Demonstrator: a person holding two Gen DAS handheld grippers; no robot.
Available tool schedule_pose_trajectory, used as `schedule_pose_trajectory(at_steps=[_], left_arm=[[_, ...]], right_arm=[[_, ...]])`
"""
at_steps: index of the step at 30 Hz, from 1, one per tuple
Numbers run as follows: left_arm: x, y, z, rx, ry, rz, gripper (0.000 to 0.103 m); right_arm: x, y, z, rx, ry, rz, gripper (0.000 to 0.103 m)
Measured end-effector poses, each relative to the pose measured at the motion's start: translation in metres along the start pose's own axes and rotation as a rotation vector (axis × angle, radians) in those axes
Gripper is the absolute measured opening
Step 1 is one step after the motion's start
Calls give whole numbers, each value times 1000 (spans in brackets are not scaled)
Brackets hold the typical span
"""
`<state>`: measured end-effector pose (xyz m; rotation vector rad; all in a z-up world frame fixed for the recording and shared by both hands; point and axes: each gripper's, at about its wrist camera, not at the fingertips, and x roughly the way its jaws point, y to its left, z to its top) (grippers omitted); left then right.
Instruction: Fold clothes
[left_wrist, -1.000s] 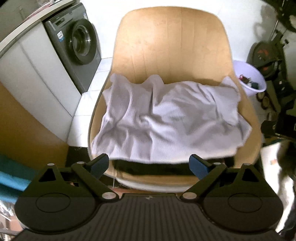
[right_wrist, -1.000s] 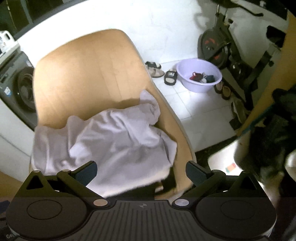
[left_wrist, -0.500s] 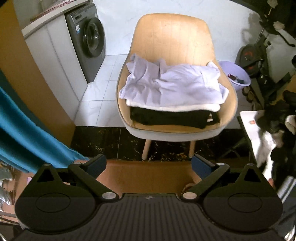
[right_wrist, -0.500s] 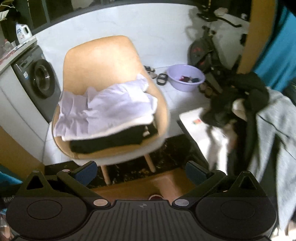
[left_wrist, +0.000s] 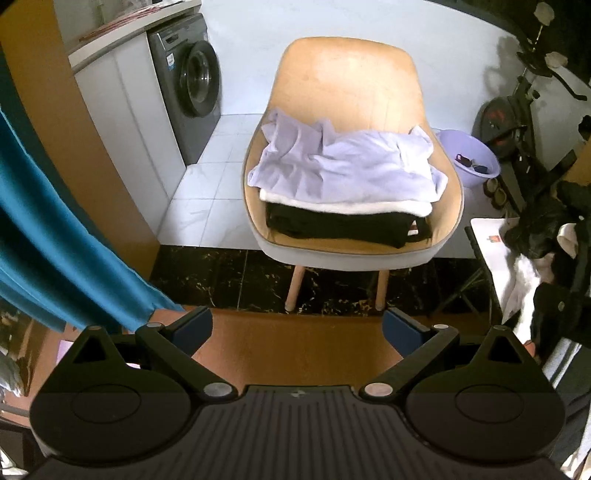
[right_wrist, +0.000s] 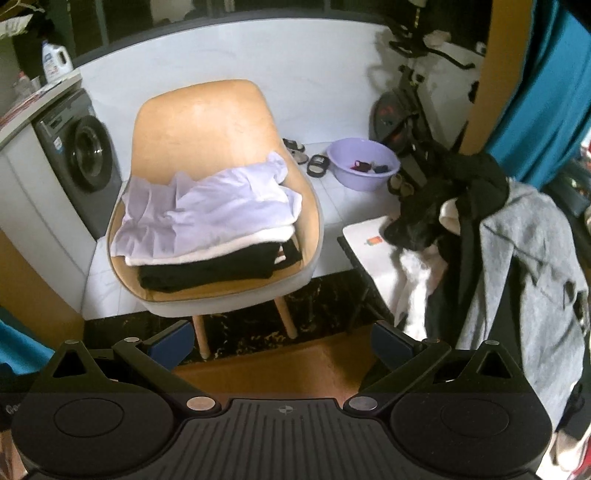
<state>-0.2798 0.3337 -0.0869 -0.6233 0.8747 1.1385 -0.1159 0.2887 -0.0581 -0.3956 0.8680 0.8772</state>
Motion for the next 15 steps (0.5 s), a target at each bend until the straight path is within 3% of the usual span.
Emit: schedule_pose_trajectory(at_steps=[4, 15], left_arm=[[4, -11, -4, 33, 26, -10, 100], [7, -30, -8, 103, 39, -35, 100]], right_arm=[[0, 1, -2, -56, -21, -39, 102], [12, -19, -13, 14, 48, -45, 102]])
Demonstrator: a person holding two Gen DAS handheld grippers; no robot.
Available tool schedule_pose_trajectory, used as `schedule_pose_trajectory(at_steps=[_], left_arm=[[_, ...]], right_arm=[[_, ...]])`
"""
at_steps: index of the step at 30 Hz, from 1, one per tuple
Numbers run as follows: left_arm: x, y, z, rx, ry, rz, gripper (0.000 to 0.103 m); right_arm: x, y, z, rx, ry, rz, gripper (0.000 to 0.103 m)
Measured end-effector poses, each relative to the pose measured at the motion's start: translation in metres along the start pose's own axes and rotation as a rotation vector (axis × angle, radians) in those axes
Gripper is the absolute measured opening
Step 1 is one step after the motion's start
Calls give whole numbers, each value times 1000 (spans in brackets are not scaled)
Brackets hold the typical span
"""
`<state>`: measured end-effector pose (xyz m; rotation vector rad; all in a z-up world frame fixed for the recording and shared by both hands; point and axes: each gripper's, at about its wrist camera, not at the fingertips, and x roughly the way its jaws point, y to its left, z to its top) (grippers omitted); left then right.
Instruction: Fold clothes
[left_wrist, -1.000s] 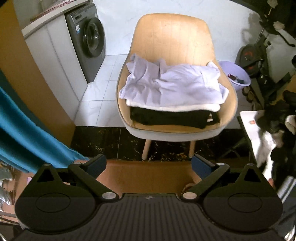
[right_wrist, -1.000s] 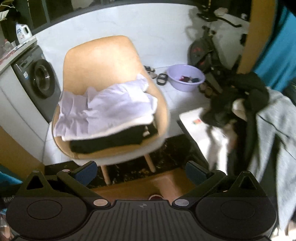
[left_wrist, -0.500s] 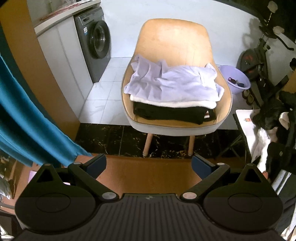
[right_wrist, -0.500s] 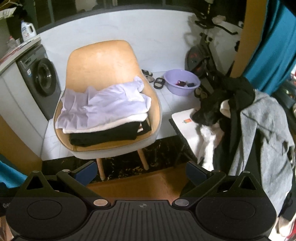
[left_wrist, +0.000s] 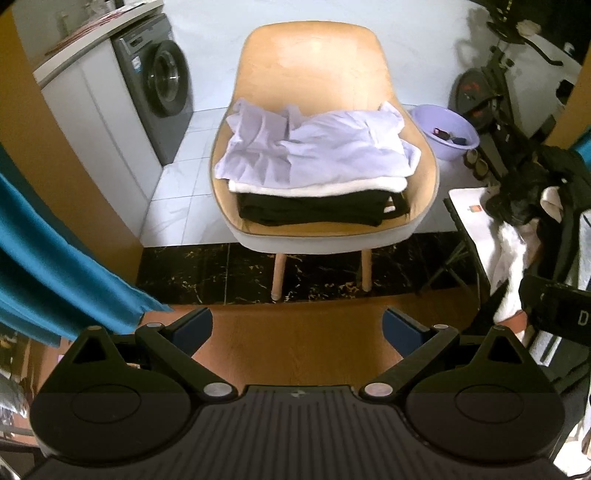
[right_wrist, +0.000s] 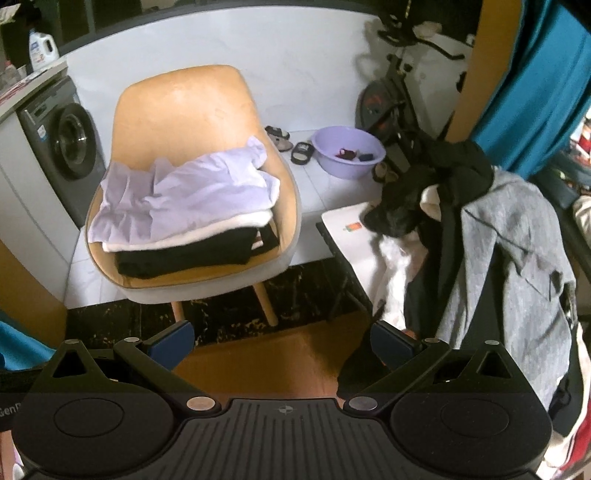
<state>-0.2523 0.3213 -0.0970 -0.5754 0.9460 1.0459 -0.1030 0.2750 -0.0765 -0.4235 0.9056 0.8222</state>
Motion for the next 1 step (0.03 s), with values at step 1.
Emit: schedule_pose_trajectory(at_steps=[1], left_arm=[[0, -1, 0, 5, 1, -5, 100]], right_arm=[[1, -2, 0, 5, 2, -2, 102]])
